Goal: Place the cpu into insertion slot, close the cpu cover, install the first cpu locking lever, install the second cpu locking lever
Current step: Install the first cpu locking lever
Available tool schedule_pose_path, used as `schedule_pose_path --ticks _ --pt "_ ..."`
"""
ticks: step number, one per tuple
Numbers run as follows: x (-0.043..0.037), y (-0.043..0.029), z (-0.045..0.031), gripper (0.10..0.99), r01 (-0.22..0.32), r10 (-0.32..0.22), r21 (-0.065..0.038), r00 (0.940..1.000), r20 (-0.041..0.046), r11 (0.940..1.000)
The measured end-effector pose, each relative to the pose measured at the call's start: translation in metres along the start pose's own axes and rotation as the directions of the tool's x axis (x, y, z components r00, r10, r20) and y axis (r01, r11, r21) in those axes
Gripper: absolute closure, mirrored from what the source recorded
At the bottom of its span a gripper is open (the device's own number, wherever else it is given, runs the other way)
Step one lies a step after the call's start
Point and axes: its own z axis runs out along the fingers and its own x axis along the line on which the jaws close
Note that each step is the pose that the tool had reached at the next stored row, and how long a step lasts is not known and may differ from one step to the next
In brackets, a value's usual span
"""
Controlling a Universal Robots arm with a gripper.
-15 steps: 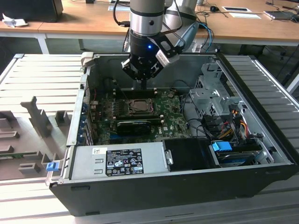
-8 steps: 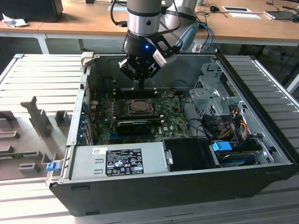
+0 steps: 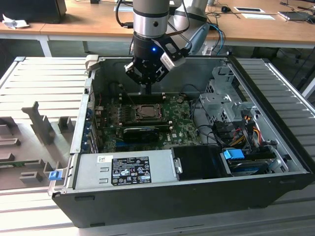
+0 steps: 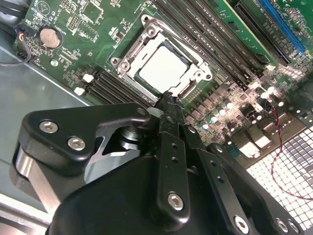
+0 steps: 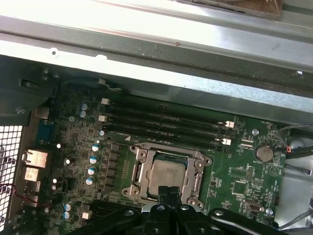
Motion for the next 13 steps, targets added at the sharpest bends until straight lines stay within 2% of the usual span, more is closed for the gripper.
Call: schedule_pose_path --ticks 13 --pt "0.0019 0.0003 0.0002 0.980 0.000 0.000 0.000 1.0000 0.0000 1.0000"
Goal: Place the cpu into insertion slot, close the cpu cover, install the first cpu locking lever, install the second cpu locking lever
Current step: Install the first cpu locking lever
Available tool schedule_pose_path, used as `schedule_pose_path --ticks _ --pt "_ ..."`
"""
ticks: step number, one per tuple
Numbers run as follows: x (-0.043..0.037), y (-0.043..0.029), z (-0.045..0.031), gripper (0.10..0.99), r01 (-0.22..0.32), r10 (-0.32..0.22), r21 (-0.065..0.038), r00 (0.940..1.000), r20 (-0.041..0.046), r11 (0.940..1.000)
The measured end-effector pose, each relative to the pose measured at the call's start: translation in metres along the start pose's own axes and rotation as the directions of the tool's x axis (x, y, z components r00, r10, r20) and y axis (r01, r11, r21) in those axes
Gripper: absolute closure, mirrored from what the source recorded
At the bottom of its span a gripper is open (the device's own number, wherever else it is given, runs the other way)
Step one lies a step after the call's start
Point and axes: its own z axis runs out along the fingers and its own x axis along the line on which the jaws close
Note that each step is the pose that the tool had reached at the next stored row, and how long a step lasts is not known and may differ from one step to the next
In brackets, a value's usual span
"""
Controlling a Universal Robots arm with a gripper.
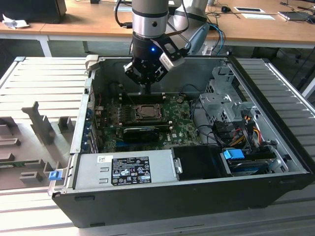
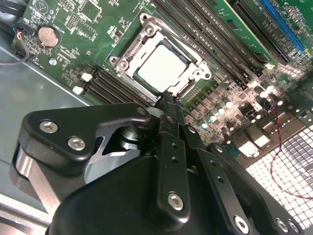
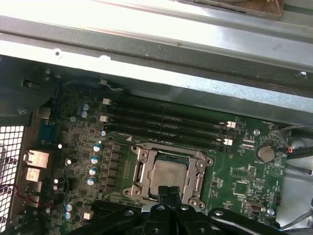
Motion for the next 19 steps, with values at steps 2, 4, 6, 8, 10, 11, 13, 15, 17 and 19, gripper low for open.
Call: schedule_pose_path --ticks 2,4,6,8,10,11,13,15,17,19 --pt "0.0004 0.0000 0.0001 0.980 0.000 0.000 0.000 1.0000 -0.0001 1.0000" --pt "0.0005 0.0001 0.0002 0.980 0.000 0.000 0.000 1.0000 0.0000 1.0000" --pt "0.0005 0.0001 0.0003 0.980 0.000 0.000 -0.001 1.0000 0.0002 1.0000" --pt "0.0006 0.0001 0.0004 0.980 0.000 0.000 -0.002 1.0000 0.0005 1.0000" --pt "0.0006 0.0001 0.0004 0.980 0.000 0.000 -0.003 1.0000 0.0006 1.0000" --pt "0.0006 0.0001 0.0005 0.980 0.000 0.000 -0.004 1.0000 0.0007 1.0000" --pt "0.0008 0.0001 0.0006 0.980 0.000 0.000 -0.004 1.0000 0.0008 1.0000" --pt "0.0009 0.0001 0.0007 0.980 0.000 0.000 -0.005 1.0000 0.0009 1.0000" --pt "0.0010 0.0002 0.0009 0.980 0.000 0.000 -0.006 1.0000 0.0011 1.0000" --pt "0.0011 0.0002 0.0010 0.980 0.000 0.000 -0.007 1.0000 0.0013 1.0000"
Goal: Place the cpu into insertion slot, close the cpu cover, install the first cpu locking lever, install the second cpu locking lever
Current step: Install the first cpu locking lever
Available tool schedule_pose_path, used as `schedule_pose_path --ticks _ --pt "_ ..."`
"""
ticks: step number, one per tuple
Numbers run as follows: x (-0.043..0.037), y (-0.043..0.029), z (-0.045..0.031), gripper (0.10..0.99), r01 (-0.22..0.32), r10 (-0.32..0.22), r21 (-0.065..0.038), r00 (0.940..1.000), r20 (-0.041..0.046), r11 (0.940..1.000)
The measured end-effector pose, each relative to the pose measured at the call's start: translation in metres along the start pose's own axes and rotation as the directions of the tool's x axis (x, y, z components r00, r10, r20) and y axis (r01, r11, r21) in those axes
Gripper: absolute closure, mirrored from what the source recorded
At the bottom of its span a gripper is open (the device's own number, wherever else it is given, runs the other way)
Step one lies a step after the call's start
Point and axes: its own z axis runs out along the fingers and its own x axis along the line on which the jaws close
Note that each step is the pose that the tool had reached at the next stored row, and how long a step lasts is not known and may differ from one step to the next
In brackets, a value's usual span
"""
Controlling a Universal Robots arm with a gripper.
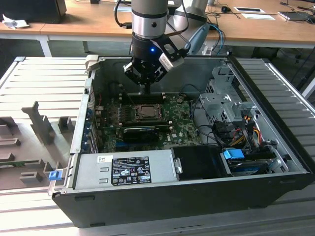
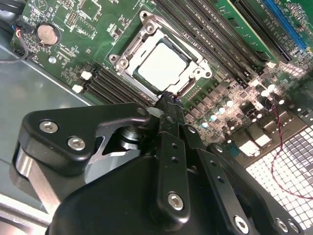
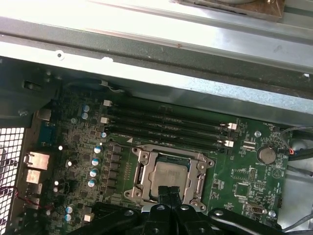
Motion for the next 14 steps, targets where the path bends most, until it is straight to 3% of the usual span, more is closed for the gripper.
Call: schedule_pose_path --ticks 14 --pt "0.0004 0.0000 0.0014 0.980 0.000 0.000 -0.005 1.0000 0.0010 1.0000"
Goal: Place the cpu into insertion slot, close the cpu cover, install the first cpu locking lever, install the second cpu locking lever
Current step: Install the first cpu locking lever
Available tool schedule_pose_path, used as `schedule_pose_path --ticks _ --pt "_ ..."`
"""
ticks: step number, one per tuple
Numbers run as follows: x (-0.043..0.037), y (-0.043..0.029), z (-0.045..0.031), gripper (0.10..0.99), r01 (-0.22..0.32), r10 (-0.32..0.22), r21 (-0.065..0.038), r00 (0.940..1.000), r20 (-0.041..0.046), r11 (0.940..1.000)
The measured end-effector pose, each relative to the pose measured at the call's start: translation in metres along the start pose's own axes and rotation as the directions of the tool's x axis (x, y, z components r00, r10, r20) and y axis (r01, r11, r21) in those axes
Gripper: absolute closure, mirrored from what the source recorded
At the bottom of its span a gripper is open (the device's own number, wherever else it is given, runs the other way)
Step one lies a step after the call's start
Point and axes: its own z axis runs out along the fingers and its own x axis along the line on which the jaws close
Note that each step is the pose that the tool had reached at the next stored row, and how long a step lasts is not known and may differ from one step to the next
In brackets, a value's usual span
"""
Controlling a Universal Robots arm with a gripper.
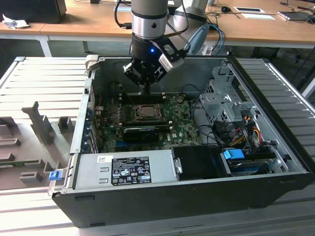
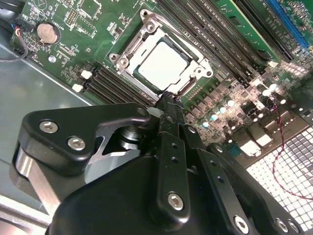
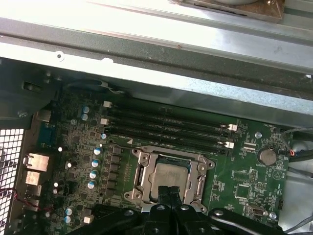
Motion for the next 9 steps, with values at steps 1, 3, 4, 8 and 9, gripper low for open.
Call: schedule_pose_path --ticks 1,3,4,8,9 --pt "0.0000 0.0000 0.0001 0.980 0.000 0.000 0.000 1.0000 0.0001 1.0000" --pt "0.0000 0.0000 0.0001 0.980 0.000 0.000 -0.001 1.0000 0.0001 1.0000" --pt "0.0005 0.0001 0.0004 0.980 0.000 0.000 -0.002 1.0000 0.0004 1.0000" --pt "0.0086 0.0015 0.0019 0.980 0.000 0.000 -0.006 1.0000 0.0012 1.0000" --pt "0.0108 0.0019 0.0020 0.980 0.000 0.000 -0.007 1.0000 0.0012 1.0000"
